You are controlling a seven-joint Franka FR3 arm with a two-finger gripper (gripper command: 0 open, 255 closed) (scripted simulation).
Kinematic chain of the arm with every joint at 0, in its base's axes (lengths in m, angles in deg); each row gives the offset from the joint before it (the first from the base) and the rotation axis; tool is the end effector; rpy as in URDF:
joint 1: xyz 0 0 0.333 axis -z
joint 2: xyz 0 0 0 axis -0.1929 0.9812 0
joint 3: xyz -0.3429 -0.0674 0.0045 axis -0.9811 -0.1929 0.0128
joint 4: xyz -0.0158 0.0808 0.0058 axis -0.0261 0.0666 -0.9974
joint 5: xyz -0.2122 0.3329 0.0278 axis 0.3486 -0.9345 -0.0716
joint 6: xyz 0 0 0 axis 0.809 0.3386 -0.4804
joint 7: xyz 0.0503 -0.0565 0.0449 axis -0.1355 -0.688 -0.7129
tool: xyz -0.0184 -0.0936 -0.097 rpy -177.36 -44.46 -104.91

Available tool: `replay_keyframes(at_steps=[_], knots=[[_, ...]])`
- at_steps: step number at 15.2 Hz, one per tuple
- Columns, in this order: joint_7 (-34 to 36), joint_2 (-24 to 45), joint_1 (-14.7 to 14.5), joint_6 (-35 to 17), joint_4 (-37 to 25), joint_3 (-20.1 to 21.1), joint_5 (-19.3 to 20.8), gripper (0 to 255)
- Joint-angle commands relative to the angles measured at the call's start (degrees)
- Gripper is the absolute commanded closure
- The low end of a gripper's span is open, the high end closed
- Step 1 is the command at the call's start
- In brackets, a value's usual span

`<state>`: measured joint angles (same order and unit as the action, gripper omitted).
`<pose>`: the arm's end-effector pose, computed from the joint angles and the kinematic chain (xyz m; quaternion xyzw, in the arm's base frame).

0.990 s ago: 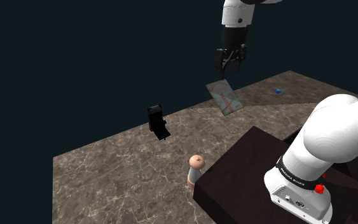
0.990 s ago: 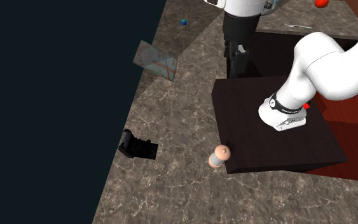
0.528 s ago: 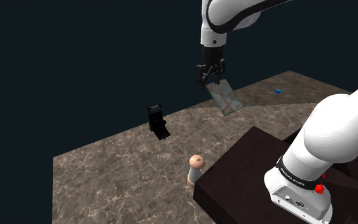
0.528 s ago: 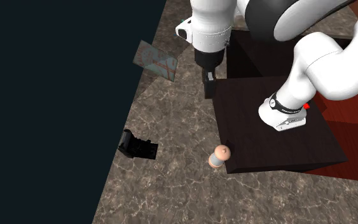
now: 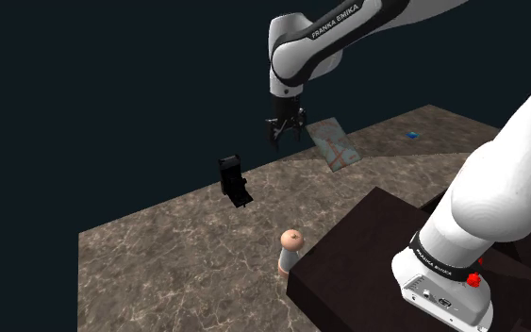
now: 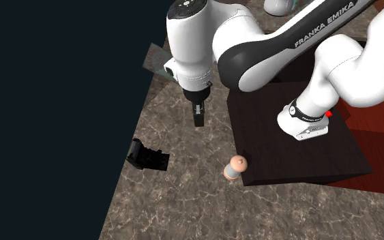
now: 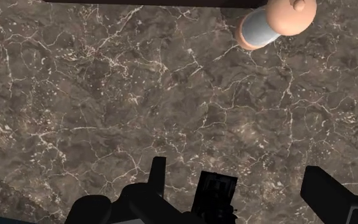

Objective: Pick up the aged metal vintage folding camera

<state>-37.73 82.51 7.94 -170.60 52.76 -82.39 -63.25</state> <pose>0.4710 0.0584 0.3806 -0.9984 0.0227 0.0511 0.0040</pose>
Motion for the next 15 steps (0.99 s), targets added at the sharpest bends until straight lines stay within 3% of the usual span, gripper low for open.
replay_keyframes(at_steps=[1, 8, 15], knots=[[0.6, 5.1, -0.1, -2.7, -2.4, 0.3, 0.5, 0], [3.0, 20.9, -1.1, -8.6, -11.9, 0.7, 2.5, 0], [5.0, 36.8, -2.7, -11.0, -25.2, 0.2, 4.5, 0]])
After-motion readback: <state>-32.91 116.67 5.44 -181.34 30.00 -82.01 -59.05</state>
